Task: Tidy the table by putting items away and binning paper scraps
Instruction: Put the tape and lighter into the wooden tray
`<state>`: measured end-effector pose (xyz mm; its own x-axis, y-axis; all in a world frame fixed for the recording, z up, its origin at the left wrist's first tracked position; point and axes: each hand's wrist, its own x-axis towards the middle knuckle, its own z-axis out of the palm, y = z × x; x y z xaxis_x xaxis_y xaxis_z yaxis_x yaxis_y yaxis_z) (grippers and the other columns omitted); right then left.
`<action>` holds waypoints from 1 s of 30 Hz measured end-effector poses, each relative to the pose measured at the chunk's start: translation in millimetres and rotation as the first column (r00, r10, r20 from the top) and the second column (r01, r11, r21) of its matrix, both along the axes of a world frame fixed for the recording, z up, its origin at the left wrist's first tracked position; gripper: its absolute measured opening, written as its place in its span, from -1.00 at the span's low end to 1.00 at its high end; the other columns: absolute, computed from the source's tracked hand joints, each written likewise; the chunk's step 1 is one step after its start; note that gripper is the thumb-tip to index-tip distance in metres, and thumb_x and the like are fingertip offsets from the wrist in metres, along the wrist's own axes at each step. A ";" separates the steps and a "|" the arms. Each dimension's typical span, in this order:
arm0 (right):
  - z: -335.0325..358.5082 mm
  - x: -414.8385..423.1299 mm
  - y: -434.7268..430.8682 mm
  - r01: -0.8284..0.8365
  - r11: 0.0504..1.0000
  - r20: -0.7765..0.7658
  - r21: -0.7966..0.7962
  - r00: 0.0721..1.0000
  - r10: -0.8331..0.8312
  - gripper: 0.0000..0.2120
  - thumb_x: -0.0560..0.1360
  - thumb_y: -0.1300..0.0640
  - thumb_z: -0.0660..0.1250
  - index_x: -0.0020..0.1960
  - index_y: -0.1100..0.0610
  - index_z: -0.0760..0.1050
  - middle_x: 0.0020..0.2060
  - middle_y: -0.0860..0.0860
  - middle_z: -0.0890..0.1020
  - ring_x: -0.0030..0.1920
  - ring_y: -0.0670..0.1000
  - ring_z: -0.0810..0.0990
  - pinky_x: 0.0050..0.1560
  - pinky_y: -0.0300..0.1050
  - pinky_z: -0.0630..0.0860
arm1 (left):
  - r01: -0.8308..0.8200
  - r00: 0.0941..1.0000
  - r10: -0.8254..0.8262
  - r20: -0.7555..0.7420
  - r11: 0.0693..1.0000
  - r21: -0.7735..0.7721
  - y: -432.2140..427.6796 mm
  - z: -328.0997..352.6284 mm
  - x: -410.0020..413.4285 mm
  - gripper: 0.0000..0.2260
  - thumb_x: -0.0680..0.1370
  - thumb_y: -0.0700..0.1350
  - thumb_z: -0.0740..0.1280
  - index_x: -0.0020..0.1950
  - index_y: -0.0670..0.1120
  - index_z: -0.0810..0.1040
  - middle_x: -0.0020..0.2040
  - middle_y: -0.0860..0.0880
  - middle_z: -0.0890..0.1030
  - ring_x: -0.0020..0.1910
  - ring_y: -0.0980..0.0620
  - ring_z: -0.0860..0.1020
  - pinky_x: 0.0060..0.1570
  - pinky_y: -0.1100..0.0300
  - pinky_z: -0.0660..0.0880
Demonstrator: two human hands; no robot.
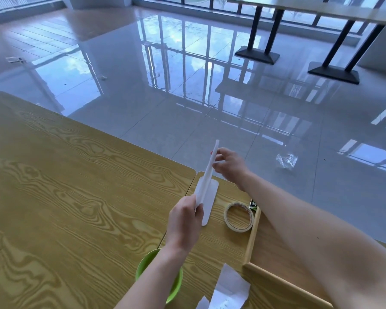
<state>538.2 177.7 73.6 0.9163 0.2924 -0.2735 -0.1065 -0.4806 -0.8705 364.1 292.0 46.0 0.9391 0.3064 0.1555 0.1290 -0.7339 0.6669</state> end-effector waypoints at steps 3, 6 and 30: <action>-3.1 1.4 -0.5 0.009 1.000 0.001 -0.001 1.000 -0.009 -0.71 0.41 0.29 0.30 0.00 -0.04 0.56 -0.18 -0.10 0.65 -0.05 0.07 0.65 0.10 0.18 0.59 | 0.004 1.000 -0.004 0.029 1.000 0.007 2.6 1.7 1.9 -0.62 0.49 -0.27 0.37 -0.31 0.01 0.20 -0.43 0.16 0.25 -0.48 0.15 0.26 -0.45 0.36 0.10; -6.9 1.5 -1.4 0.007 1.000 0.009 -0.012 1.000 -0.007 -0.72 0.41 0.27 0.32 0.03 -0.03 0.56 -0.14 -0.09 0.64 -0.04 0.05 0.65 0.09 0.17 0.60 | 0.013 0.999 -0.014 0.037 1.000 0.025 5.2 1.0 3.3 -0.64 0.48 -0.28 0.38 -0.30 -0.01 0.23 -0.41 0.13 0.31 -0.45 0.08 0.27 -0.46 0.29 0.13; -6.1 -10.3 -35.8 0.042 0.996 0.121 -0.079 0.992 -0.032 -0.51 0.46 0.24 0.39 0.37 0.11 0.41 0.07 0.10 0.61 0.01 0.13 0.64 0.09 0.18 0.59 | -0.178 0.984 0.178 -0.023 0.959 -0.220 8.6 -8.5 -26.5 -0.46 0.47 0.07 0.43 0.39 -0.04 0.38 0.09 0.09 0.51 0.00 0.18 0.52 -0.10 0.21 0.45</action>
